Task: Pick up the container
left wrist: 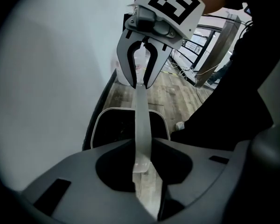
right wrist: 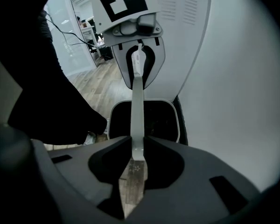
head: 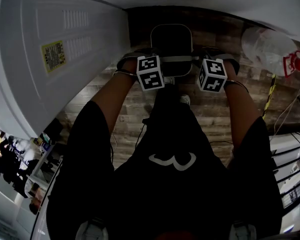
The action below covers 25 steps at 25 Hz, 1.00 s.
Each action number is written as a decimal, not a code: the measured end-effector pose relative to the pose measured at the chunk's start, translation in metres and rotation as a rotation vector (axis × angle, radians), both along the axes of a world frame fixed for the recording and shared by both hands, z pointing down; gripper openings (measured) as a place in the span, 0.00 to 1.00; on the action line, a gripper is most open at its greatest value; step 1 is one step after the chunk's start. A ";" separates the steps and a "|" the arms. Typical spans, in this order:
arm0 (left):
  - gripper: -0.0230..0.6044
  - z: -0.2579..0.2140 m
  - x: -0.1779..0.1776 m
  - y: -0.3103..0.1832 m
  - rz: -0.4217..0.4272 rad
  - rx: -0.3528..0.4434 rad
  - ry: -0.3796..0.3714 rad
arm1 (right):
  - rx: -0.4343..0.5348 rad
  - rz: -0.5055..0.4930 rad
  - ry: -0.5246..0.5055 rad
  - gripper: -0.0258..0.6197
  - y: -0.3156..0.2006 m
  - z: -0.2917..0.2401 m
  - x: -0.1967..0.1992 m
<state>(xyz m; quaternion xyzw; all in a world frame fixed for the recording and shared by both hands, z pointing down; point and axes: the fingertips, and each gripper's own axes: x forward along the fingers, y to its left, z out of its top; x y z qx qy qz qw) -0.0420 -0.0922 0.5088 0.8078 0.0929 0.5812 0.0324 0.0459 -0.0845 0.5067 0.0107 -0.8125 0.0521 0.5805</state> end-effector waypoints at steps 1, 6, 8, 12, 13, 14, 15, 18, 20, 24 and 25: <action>0.19 -0.005 0.000 0.007 0.001 -0.006 0.000 | -0.006 -0.004 -0.002 0.18 0.007 -0.005 0.000; 0.18 -0.038 0.003 0.043 0.007 -0.026 -0.009 | -0.013 -0.028 -0.006 0.18 0.041 -0.038 0.003; 0.18 -0.058 0.004 0.055 -0.003 -0.032 -0.010 | -0.019 -0.039 -0.009 0.18 0.052 -0.058 0.004; 0.18 -0.106 0.013 0.075 -0.031 -0.032 0.004 | -0.021 -0.072 -0.017 0.18 0.069 -0.107 0.012; 0.18 -0.119 0.015 0.079 -0.033 -0.027 0.005 | -0.019 -0.076 -0.019 0.18 0.073 -0.121 0.014; 0.18 -0.132 0.017 0.083 -0.034 -0.022 0.004 | -0.019 -0.080 -0.019 0.18 0.078 -0.135 0.017; 0.18 -0.145 0.020 0.088 -0.035 -0.016 0.004 | -0.021 -0.085 -0.017 0.18 0.084 -0.149 0.020; 0.18 -0.187 0.031 0.097 -0.044 0.006 0.015 | 0.001 -0.096 -0.008 0.18 0.091 -0.192 0.032; 0.18 -0.216 0.033 0.098 -0.036 0.036 0.019 | 0.020 -0.093 -0.015 0.18 0.093 -0.222 0.035; 0.18 -0.275 0.039 0.106 -0.008 0.075 0.027 | 0.036 -0.069 -0.022 0.18 0.107 -0.282 0.040; 0.18 -0.290 0.040 0.108 -0.002 0.085 0.027 | 0.045 -0.065 -0.022 0.18 0.108 -0.296 0.041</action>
